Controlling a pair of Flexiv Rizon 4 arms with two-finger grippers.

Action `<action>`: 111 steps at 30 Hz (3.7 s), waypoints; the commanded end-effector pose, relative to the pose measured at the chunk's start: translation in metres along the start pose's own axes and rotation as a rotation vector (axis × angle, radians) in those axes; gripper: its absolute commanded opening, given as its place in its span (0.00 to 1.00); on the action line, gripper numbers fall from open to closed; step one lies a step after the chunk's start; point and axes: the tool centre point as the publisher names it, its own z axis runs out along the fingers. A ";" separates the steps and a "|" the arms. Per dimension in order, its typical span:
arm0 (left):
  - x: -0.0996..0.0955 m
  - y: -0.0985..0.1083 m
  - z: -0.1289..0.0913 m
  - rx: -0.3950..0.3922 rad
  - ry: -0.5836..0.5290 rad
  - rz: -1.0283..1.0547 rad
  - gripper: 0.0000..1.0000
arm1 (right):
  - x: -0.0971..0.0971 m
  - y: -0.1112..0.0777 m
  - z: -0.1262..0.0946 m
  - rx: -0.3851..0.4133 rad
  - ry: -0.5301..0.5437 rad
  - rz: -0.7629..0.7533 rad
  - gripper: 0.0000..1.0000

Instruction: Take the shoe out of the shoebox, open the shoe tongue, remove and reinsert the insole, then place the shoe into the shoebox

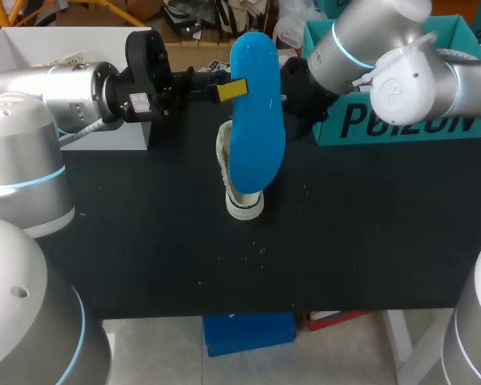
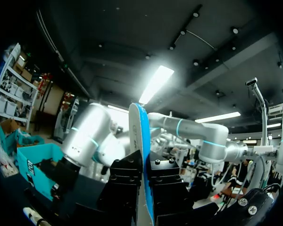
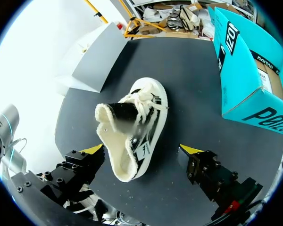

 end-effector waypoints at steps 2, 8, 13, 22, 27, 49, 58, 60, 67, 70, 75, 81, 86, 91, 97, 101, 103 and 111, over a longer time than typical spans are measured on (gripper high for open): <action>0.000 0.001 0.002 0.001 -0.005 0.002 0.00 | -0.004 -0.008 -0.019 0.035 -0.136 -0.015 1.00; 0.000 0.001 0.002 0.001 -0.005 0.002 0.00 | -0.013 -0.015 -0.028 0.058 -0.208 -0.015 1.00; 0.000 0.001 0.002 0.001 -0.005 0.002 0.00 | -0.013 -0.015 -0.028 0.058 -0.208 -0.015 1.00; 0.000 0.001 0.002 0.001 -0.005 0.002 0.00 | -0.013 -0.015 -0.028 0.058 -0.208 -0.015 1.00; 0.000 0.001 0.002 0.001 -0.005 0.002 0.00 | -0.013 -0.015 -0.028 0.058 -0.208 -0.015 1.00; 0.000 0.001 0.002 0.001 -0.005 0.002 0.00 | -0.032 -0.022 -0.031 0.176 -0.419 -0.057 1.00; 0.000 0.001 0.002 0.001 -0.005 0.002 0.00 | -0.033 -0.026 -0.025 0.210 -0.417 0.054 1.00; 0.000 0.001 0.002 0.001 -0.005 0.002 0.00 | -0.033 -0.027 -0.025 0.214 -0.422 0.101 1.00; 0.000 0.001 0.002 0.001 -0.005 0.002 0.00 | -0.032 -0.027 -0.023 0.212 -0.426 0.125 1.00; 0.000 0.001 0.002 0.001 -0.005 0.002 0.00 | -0.032 -0.027 -0.023 0.212 -0.426 0.125 1.00; 0.000 0.001 0.002 0.001 -0.005 0.002 0.00 | -0.032 -0.027 -0.023 0.212 -0.426 0.125 1.00; 0.000 0.001 0.002 0.001 -0.005 0.002 0.00 | -0.032 -0.027 -0.023 0.212 -0.426 0.125 1.00; 0.000 0.001 0.002 0.001 -0.005 0.002 0.00 | -0.032 -0.027 -0.023 0.212 -0.426 0.125 1.00; 0.000 0.001 0.002 0.001 -0.005 0.002 0.00 | -0.032 -0.027 -0.023 0.212 -0.426 0.125 1.00; 0.000 0.001 0.002 0.001 -0.005 0.002 0.00 | -0.032 -0.027 -0.023 0.212 -0.426 0.125 1.00; 0.000 0.001 0.002 0.001 -0.005 0.002 0.00 | -0.032 -0.027 -0.023 0.212 -0.426 0.125 1.00; 0.000 0.001 0.002 0.001 -0.005 0.002 0.00 | -0.032 -0.027 -0.023 0.212 -0.426 0.125 1.00; 0.000 0.001 0.002 0.001 -0.005 0.002 0.00 | -0.032 -0.027 -0.023 0.212 -0.426 0.125 1.00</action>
